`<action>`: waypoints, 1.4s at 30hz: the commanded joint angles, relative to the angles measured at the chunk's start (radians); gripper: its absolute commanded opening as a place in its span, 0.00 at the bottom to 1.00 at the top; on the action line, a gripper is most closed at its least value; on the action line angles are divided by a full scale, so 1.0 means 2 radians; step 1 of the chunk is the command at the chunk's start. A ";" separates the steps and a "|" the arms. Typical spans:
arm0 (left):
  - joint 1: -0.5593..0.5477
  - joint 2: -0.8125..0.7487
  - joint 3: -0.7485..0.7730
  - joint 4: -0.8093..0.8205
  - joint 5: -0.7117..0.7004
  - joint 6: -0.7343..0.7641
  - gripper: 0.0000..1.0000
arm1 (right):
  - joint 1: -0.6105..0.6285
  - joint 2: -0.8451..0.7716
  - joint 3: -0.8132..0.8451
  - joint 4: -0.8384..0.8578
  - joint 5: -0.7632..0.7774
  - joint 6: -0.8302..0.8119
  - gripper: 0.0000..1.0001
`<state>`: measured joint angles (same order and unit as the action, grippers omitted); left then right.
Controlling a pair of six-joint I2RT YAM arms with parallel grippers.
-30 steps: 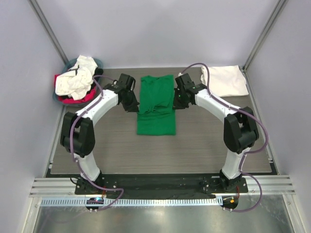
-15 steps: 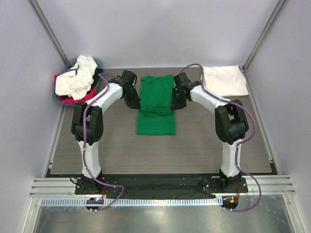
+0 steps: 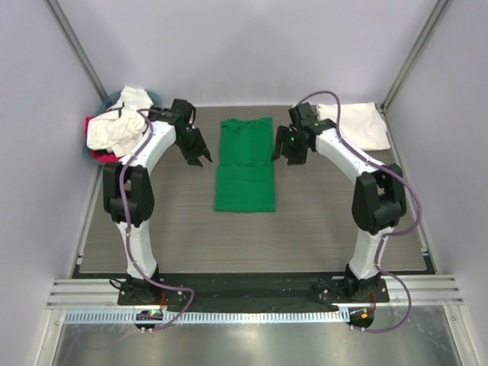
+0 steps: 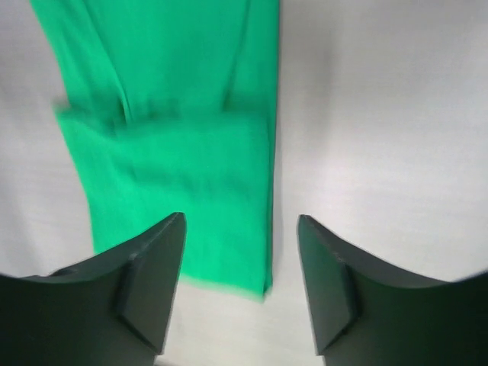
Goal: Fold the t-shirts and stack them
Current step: Fold the tshirt
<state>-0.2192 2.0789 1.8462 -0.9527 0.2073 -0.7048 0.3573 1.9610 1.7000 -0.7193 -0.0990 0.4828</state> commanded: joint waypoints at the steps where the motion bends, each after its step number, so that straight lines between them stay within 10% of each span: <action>1: -0.015 -0.090 -0.094 0.042 0.018 -0.001 0.40 | 0.021 -0.093 -0.109 0.053 -0.044 0.025 0.65; 14: -0.093 -0.193 -0.335 0.189 0.029 -0.069 0.28 | 0.109 -0.093 -0.260 0.182 -0.130 0.079 0.29; 33: -0.098 -0.153 -0.428 0.246 -0.015 -0.060 0.19 | 0.087 -0.070 -0.391 0.200 -0.083 0.021 0.26; 42: -0.114 -0.186 -0.451 0.203 -0.088 -0.040 0.17 | 0.087 -0.126 -0.415 0.141 -0.032 -0.004 0.40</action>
<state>-0.4408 1.7237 0.9920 -0.4633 0.1677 -0.8299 0.5262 1.7229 0.9195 -0.2146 -0.3351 0.5575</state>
